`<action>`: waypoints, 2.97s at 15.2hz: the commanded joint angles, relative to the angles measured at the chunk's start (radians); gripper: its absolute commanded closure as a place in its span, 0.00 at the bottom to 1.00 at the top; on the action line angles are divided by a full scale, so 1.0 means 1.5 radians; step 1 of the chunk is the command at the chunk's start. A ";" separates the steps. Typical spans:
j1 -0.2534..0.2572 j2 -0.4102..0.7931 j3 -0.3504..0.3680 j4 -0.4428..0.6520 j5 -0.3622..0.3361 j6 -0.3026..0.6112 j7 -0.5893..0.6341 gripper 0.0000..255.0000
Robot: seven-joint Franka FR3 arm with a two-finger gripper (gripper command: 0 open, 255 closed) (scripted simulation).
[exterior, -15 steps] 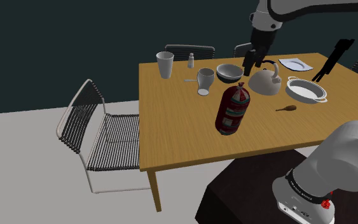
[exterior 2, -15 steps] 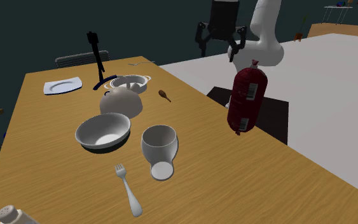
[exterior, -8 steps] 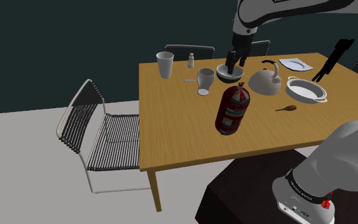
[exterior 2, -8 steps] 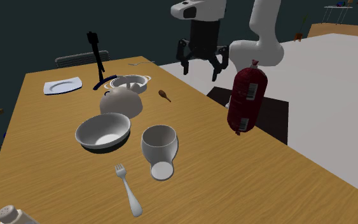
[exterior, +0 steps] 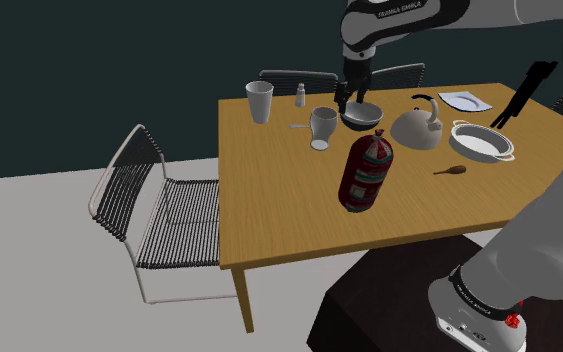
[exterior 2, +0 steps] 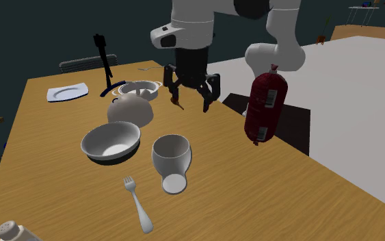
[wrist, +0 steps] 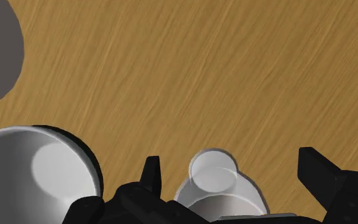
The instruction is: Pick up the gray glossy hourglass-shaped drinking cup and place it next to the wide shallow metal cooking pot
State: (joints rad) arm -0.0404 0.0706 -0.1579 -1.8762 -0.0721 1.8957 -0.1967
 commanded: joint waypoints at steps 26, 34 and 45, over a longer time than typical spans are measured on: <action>-0.035 0.281 -0.007 0.231 0.037 0.040 -0.021 1.00; -0.035 0.281 -0.007 0.231 0.038 0.041 -0.021 1.00; -0.034 0.258 -0.009 0.294 0.035 -0.046 -0.025 1.00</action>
State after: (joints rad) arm -0.0921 0.4601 -0.1716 -1.4458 -0.0193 1.8408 -0.2336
